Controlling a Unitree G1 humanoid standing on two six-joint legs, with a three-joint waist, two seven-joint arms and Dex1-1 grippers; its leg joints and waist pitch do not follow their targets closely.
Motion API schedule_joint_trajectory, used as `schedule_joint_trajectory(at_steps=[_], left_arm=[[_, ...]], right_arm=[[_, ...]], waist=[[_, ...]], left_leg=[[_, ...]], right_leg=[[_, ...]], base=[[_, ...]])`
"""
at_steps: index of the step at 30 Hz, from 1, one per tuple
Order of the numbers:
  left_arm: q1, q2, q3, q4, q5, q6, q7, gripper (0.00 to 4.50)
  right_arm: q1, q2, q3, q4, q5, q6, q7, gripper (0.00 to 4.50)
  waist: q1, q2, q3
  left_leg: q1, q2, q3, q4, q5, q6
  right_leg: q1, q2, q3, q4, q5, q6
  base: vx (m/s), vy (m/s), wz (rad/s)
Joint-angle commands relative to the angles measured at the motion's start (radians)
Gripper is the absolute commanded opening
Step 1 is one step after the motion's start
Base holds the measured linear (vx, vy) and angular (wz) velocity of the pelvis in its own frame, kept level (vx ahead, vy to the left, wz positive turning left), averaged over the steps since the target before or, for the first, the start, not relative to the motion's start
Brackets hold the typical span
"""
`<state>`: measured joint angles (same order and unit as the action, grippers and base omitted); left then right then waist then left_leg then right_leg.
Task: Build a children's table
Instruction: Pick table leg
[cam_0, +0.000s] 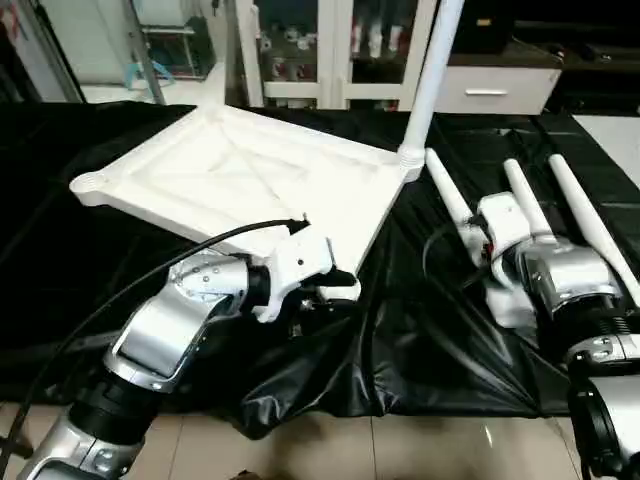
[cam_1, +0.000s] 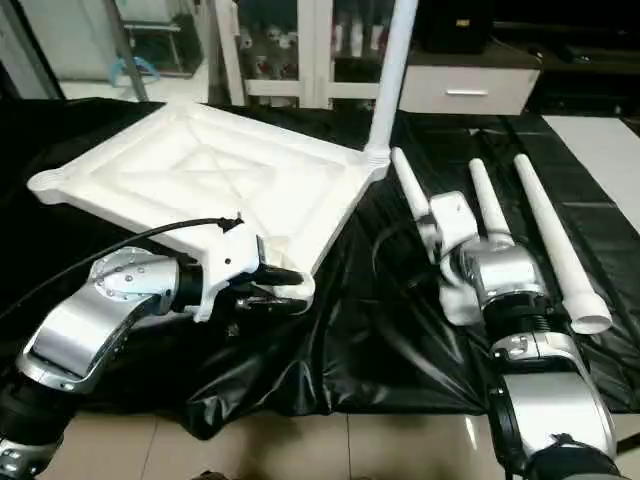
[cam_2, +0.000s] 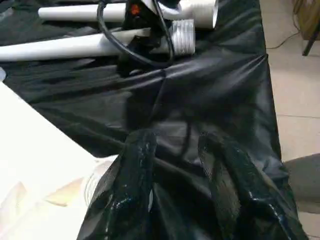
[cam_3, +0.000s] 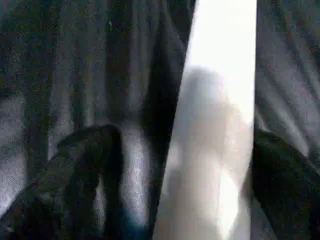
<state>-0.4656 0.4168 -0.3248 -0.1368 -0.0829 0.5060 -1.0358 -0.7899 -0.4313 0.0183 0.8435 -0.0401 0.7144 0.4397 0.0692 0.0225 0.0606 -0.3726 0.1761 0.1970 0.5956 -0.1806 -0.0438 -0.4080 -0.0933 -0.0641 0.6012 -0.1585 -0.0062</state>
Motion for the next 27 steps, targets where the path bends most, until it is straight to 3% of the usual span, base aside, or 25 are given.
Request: schedule_joint_trajectory(at_steps=[1,4,5,9,11,14,21,24,27], left_arm=[[-0.006,0.012,-0.006,-0.024,-0.007,0.018,-0.004,1.83],[-0.008,0.019,-0.006,-0.03,-0.011,0.025,0.001,1.83],[-0.011,0.021,-0.005,-0.029,-0.014,0.027,0.0,1.83],[-0.018,0.025,-0.004,-0.022,-0.014,0.026,0.001,1.83],[-0.022,0.025,-0.004,-0.014,-0.014,0.023,0.003,1.83],[-0.024,0.024,-0.006,-0.011,-0.015,0.023,0.005,1.83],[-0.03,0.022,-0.008,-0.001,-0.013,0.014,0.01,1.83],[-0.038,0.01,0.002,0.015,-0.012,0.008,0.028,1.83],[-0.043,-0.005,0.015,0.027,-0.019,0.036,0.049,1.83]], right_arm=[[-0.012,0.008,-0.014,0.072,0.015,0.02,-0.009,4.06],[-0.032,0.009,-0.028,0.113,0.021,0.01,-0.013,4.01],[-0.038,0.005,-0.035,0.124,0.022,0.002,-0.023,3.81],[-0.049,-0.003,-0.071,0.138,0.039,-0.01,-0.048,3.6],[-0.052,-0.005,-0.119,0.148,0.068,-0.019,-0.08,3.26],[-0.049,-0.008,-0.143,0.162,0.081,-0.024,-0.102,3.19],[-0.026,-0.004,-0.194,0.156,0.111,-0.043,-0.142,2.45],[0.011,0.0,-0.269,0.099,0.166,-0.075,-0.172,2.26],[0.037,0.001,-0.308,0.043,0.194,-0.083,-0.191,2.03]], waist=[[0.004,-0.011,-0.068],[0.004,-0.01,-0.067],[0.004,-0.009,-0.067],[0.008,-0.008,-0.07],[0.01,-0.007,-0.072],[0.013,-0.005,-0.073],[0.016,-0.003,-0.072],[0.016,-0.005,-0.072],[0.018,-0.006,-0.074]], left_leg=[[0.018,0.046,-0.019,-0.068,-0.247,-0.011],[0.02,0.045,-0.021,-0.07,-0.283,-0.027],[0.019,0.045,-0.022,-0.07,-0.29,-0.03],[0.021,0.044,-0.021,-0.069,-0.274,-0.03],[0.019,0.043,-0.02,-0.067,-0.257,-0.027],[0.017,0.043,-0.018,-0.066,-0.24,-0.021],[0.018,0.042,-0.019,-0.066,-0.26,-0.029],[0.019,0.041,-0.019,-0.067,-0.274,-0.029],[0.018,0.04,-0.02,-0.067,-0.256,-0.025]], right_leg=[[0.044,-0.052,0.038,-0.066,-0.296,-0.23],[0.041,-0.051,0.038,-0.07,-0.335,-0.216],[0.041,-0.051,0.038,-0.07,-0.337,-0.213],[0.041,-0.051,0.039,-0.068,-0.306,-0.214],[0.042,-0.05,0.038,-0.065,-0.274,-0.22],[0.044,-0.049,0.038,-0.063,-0.25,-0.229],[0.043,-0.048,0.036,-0.064,-0.27,-0.225],[0.044,-0.048,0.036,-0.067,-0.283,-0.214],[0.044,-0.047,0.036,-0.065,-0.267,-0.21]], base=[[0.0,0.0,0.0],[0.0,0.0,0.0],[0.0,0.0,0.0],[0.0,0.0,0.0],[0.0,0.0,0.0],[0.0,0.0,0.0],[0.0,0.0,0.0],[0.0,0.0,0.0],[0.0,0.0,0.0]])
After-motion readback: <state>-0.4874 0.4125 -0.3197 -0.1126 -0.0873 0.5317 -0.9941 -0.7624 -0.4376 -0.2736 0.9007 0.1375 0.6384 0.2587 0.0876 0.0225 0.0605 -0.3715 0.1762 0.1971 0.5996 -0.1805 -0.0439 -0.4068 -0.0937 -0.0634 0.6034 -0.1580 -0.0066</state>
